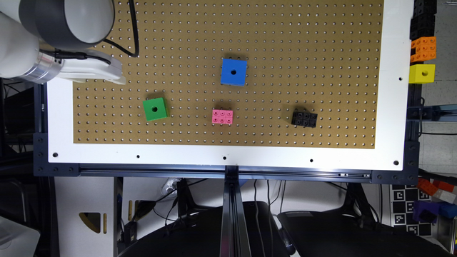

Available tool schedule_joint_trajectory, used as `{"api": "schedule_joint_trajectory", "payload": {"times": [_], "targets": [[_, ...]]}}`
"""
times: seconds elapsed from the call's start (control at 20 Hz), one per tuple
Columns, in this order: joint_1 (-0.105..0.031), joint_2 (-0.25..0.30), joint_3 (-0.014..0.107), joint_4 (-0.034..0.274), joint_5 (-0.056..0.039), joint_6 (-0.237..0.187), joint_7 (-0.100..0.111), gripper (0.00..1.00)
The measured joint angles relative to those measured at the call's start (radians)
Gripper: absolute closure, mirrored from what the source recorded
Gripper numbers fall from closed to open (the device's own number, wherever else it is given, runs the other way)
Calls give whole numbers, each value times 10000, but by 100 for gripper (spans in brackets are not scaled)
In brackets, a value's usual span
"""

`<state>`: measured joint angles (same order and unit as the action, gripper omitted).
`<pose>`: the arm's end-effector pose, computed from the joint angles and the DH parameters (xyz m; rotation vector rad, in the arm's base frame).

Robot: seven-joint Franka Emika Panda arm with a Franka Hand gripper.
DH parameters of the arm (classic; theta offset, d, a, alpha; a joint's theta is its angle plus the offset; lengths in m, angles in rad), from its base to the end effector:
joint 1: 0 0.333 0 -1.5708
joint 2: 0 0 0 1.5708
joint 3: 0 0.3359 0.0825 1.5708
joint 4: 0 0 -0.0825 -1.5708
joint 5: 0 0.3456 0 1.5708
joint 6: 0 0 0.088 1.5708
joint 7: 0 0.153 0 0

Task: Pick up green block.

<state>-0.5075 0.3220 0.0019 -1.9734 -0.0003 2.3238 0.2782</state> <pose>0.5164 -0.2860 0.3078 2.9006 -1.1986 0.0444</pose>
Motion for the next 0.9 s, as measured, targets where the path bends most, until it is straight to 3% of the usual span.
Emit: {"api": "schedule_joint_trajectory", "payload": {"times": [0.25, 0.55, 0.8, 0.9], "targets": [[7, 13, 55, -20, 0, -3, 26, 0], [53, 15, 587, 9, 0, 26, 472, 0], [153, 17, 1055, 23, -27, 82, 999, 0], [169, 17, 1156, 27, -46, 84, 1121, 0]]}}
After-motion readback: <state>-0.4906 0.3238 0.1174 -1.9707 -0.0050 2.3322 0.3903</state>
